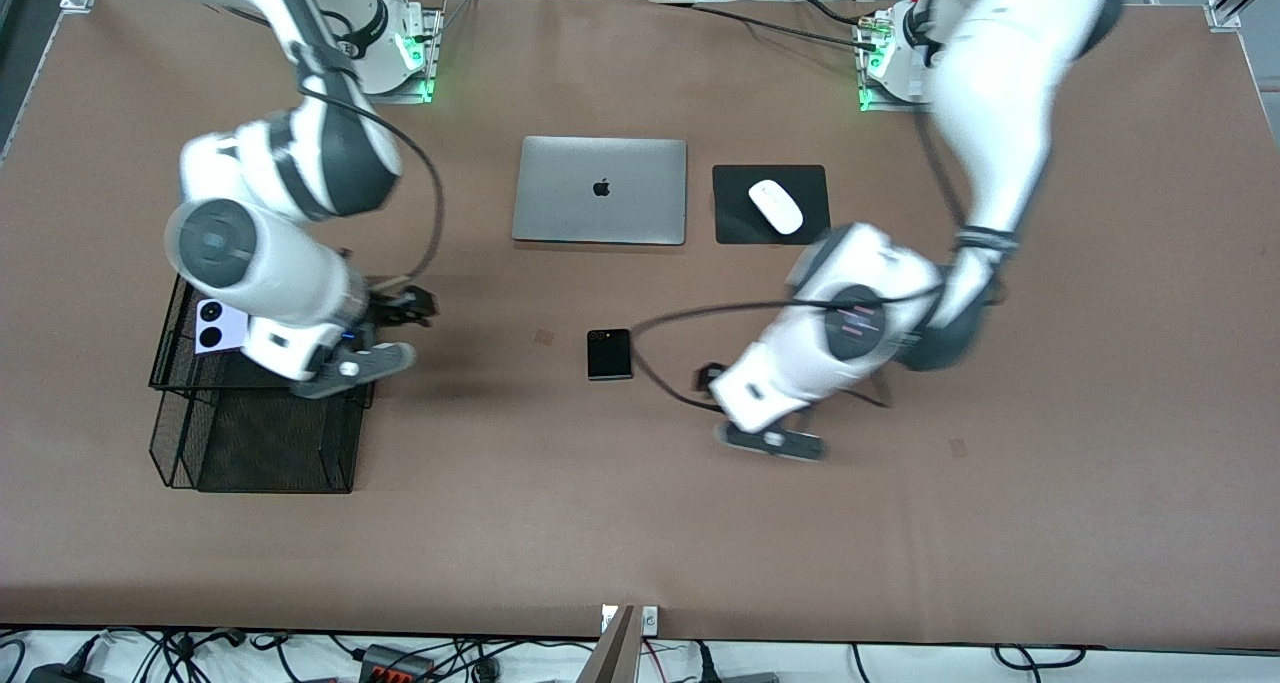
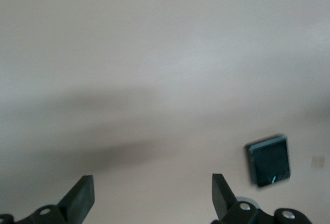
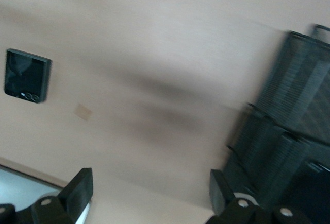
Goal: Place phones with both arms
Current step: 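Reach the right gripper to the flip phone while the left gripper withdraws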
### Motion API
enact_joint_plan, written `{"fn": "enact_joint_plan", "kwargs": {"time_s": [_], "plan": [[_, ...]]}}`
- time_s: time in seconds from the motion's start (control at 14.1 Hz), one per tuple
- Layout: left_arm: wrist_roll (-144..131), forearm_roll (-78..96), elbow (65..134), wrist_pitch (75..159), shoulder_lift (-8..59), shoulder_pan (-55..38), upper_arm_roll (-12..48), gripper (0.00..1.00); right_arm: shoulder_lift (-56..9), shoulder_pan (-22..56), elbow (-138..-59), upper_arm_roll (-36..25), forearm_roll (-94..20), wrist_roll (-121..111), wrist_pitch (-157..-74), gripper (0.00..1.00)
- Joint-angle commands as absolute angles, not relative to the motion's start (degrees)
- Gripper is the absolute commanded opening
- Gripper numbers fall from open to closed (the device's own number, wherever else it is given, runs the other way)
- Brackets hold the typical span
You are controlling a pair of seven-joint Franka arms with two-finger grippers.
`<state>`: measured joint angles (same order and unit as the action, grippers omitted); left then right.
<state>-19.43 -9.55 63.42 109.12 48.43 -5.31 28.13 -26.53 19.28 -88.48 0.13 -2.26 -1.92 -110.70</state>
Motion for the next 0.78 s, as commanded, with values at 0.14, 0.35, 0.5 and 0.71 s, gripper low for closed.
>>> {"fn": "enact_joint_plan", "kwargs": {"time_s": [0.14, 0.35, 0.5, 0.71], "plan": [[-15.65, -9.76, 76.44, 103.45, 36.58, 5.60, 31.99, 1.00, -35.14, 26.61, -87.36, -0.18, -3.34, -1.41, -122.67, 1.00], [-13.11, -9.67, 82.15, 103.10, 32.88, 10.27, 32.08, 1.00, -39.01, 31.44, -87.28, -0.18, -2.90, 9.53, -129.71, 1.00], [-13.61, -9.32, 86.29, 104.06, 31.04, 14.05, 32.17, 1.00, -41.12, 34.71, -86.75, -0.70, -2.64, 15.97, -131.92, 1.00], [-23.60, -8.88, 89.99, 104.06, 29.62, 16.69, 32.25, 1.00, -44.20, 35.94, -85.00, -0.53, -2.90, 20.90, -132.54, 1.00]]}}
